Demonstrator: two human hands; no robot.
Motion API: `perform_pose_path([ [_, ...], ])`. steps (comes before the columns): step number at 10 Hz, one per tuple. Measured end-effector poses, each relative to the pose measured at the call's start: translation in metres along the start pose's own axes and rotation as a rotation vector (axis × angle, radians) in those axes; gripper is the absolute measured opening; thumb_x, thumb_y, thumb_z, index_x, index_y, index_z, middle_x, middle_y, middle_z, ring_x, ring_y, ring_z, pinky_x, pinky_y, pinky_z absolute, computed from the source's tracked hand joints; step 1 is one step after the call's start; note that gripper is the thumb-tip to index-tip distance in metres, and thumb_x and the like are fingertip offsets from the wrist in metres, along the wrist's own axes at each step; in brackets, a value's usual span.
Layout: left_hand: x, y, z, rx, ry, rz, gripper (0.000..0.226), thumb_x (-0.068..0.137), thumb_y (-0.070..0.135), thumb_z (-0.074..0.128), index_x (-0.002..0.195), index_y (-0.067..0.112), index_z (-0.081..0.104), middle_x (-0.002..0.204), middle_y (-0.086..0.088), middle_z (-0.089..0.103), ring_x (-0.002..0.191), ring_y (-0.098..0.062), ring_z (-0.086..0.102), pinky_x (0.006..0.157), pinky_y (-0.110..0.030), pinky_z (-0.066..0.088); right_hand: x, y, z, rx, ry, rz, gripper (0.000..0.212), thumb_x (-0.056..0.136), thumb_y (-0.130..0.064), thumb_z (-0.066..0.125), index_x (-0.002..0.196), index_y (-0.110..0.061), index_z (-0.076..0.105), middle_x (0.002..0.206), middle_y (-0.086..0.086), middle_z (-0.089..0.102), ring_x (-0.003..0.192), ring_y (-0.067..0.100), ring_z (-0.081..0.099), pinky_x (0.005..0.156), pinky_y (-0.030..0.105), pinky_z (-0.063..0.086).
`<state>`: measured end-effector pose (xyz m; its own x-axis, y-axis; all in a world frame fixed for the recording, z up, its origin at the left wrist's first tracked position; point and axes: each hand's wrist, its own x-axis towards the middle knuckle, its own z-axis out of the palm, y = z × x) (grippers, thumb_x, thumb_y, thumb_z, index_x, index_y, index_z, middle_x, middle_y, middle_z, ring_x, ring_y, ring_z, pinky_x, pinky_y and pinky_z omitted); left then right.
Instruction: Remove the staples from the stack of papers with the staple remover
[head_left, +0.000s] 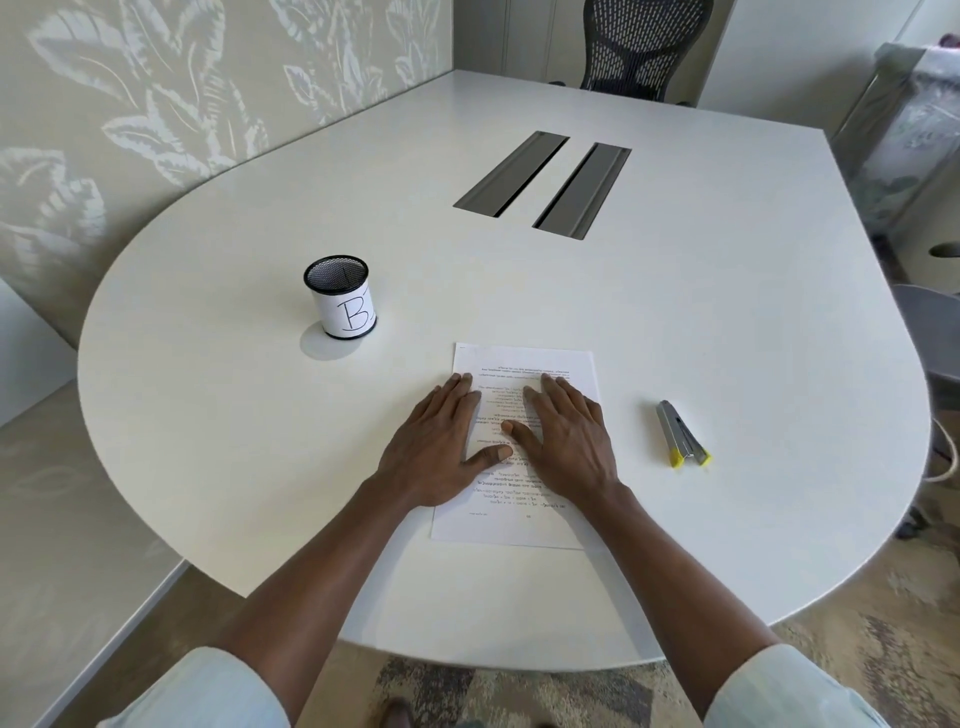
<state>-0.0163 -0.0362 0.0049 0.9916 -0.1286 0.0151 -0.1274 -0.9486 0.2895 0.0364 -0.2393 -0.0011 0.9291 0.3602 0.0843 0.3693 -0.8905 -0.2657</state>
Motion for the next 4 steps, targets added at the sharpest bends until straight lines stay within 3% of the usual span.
perform_pose_path([
  [2, -0.002, 0.000, 0.000, -0.032, 0.037, 0.002, 0.105, 0.097, 0.084, 0.035, 0.171, 0.010, 0.024, 0.187, -0.006, 0.003, 0.173, -0.019, 0.000, 0.139, -0.042, 0.015, 0.001, 0.002, 0.001, 0.016, -0.021, 0.005, 0.095, 0.094, -0.079, 0.021, 0.158, -0.015, 0.052, 0.175, 0.012, 0.039, 0.166, 0.031, 0.030, 0.132, 0.045, 0.025],
  [3, -0.004, 0.000, -0.003, -0.111, 0.113, 0.004, 0.117, 0.092, 0.093, 0.026, 0.174, 0.010, 0.016, 0.186, 0.001, -0.015, 0.171, -0.012, -0.014, 0.136, -0.041, 0.022, 0.004, 0.003, -0.004, 0.065, -0.020, 0.026, 0.087, 0.103, -0.075, 0.038, 0.163, -0.012, 0.045, 0.177, 0.012, 0.036, 0.167, 0.029, 0.028, 0.133, 0.044, 0.022],
  [4, -0.008, -0.001, 0.000, -0.152, 0.200, 0.025, 0.114, 0.094, 0.091, 0.032, 0.173, 0.009, 0.021, 0.186, 0.003, -0.016, 0.171, -0.012, -0.016, 0.132, -0.047, 0.036, 0.008, 0.001, -0.015, 0.142, 0.141, 0.025, 0.082, 0.104, -0.072, 0.045, 0.155, -0.008, 0.053, 0.162, 0.012, 0.057, 0.159, 0.031, 0.044, 0.130, 0.046, 0.030],
])
